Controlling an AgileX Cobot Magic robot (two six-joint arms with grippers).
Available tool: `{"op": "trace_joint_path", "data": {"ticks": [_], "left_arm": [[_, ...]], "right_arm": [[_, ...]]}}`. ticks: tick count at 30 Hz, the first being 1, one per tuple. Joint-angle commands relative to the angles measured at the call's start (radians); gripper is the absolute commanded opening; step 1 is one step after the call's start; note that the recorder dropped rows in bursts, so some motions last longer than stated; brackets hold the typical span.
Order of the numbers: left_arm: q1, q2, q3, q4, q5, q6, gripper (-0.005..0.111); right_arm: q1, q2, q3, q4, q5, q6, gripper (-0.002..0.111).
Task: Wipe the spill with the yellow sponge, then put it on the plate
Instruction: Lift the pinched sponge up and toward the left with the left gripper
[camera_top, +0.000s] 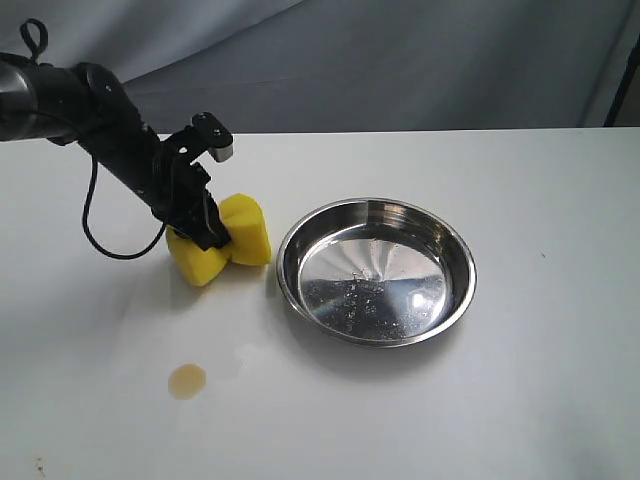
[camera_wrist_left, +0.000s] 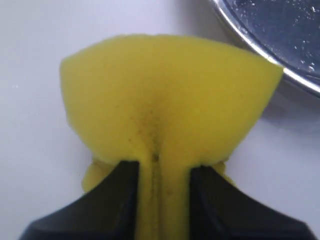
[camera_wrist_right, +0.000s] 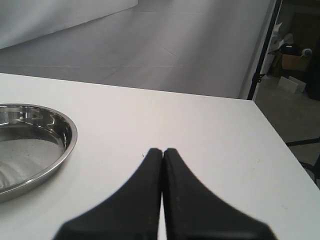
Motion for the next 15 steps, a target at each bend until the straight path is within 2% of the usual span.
{"op": "trace_joint_path", "data": {"ticks": [1, 15], "left_arm": [[-0.005, -0.068, -0.006, 0.086, 0.018, -0.117, 0.000], [-0.005, -0.231, -0.004, 0.199, 0.212, -0.281, 0.000]], "right_arm": [[0.003, 0.003, 0.003, 0.007, -0.008, 0.002, 0.000], [0.003, 0.003, 0.003, 0.007, -0.008, 0.002, 0.000]]}}
